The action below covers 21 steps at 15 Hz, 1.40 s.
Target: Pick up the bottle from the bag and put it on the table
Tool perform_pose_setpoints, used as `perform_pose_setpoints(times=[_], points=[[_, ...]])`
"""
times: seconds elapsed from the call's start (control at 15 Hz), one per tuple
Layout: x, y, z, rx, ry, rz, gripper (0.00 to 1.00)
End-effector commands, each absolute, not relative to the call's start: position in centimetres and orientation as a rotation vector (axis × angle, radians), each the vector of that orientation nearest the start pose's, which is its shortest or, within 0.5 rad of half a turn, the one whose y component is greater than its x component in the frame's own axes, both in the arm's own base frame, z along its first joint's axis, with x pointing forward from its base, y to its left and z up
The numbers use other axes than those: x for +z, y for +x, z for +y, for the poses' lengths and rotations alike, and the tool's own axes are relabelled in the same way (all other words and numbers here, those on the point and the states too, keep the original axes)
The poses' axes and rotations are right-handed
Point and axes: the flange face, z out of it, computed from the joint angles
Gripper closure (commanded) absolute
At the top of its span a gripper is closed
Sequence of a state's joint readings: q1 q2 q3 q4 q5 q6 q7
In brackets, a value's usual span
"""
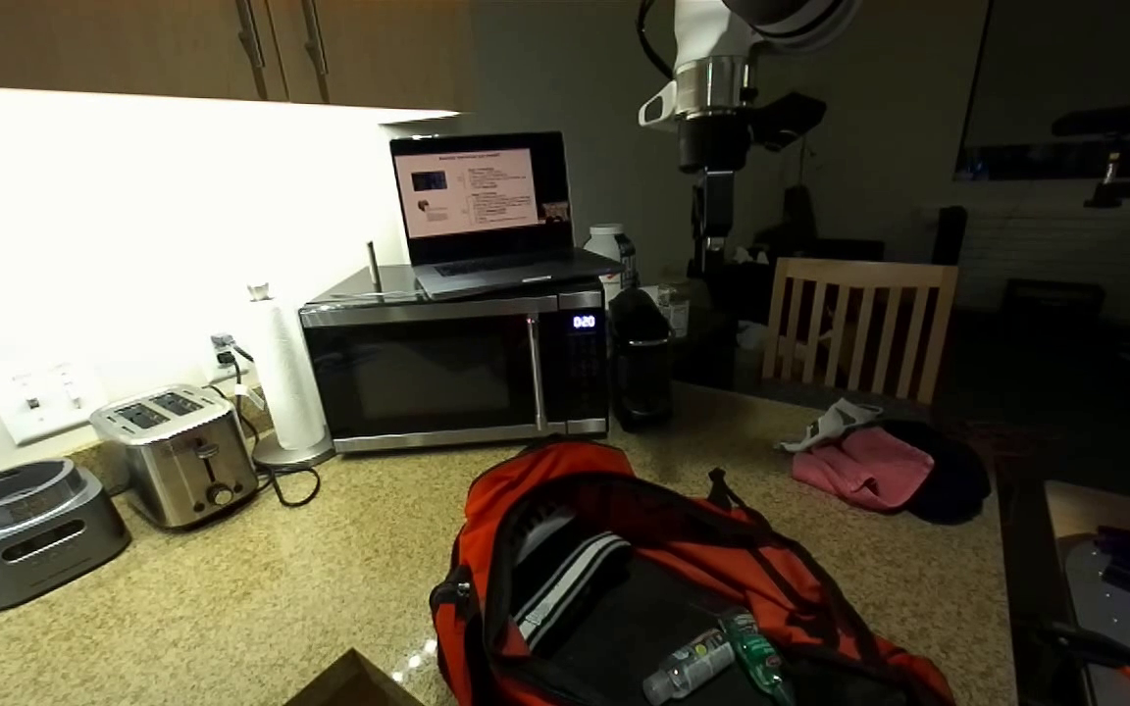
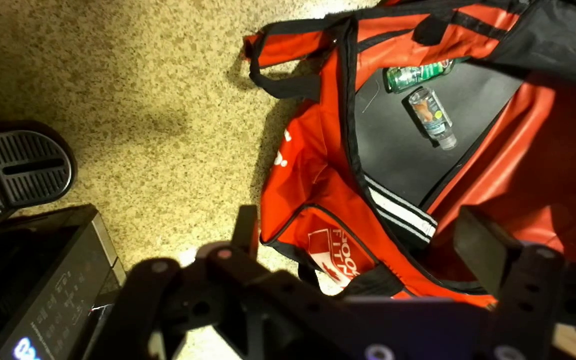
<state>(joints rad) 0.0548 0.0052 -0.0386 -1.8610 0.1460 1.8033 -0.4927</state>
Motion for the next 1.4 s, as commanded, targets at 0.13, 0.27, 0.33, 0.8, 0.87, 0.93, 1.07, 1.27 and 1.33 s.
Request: perform_pose_setpoints(times=[0.13,0.27,0.33,0.8,0.87,0.93,1.07,1.27,1.33], points=[[50.5,55.7,2.1,0.042,-2.907,-0.697,0.0],[50.5,55.7,2.1,0.042,-2.907,-0.697,0.0],[50.5,55.7,2.1,0.042,-2.907,-0.697,0.0],[50.5,55.7,2.1,0.042,-2.907,-0.697,0.0],[50.5,55.7,2.1,0.042,-2.907,-0.697,0.0],[50.4,55.7,2.2,0.041,-2.909,-0.7,0.0],[50.4,55.8,2.5,0.029,-2.91,-0.687,0.0],[49.2,55.9,4.3,0.024,-2.907,-0.676,0.0],[48.7,56.0,5.0,0.024,-2.904,-0.67,0.0]])
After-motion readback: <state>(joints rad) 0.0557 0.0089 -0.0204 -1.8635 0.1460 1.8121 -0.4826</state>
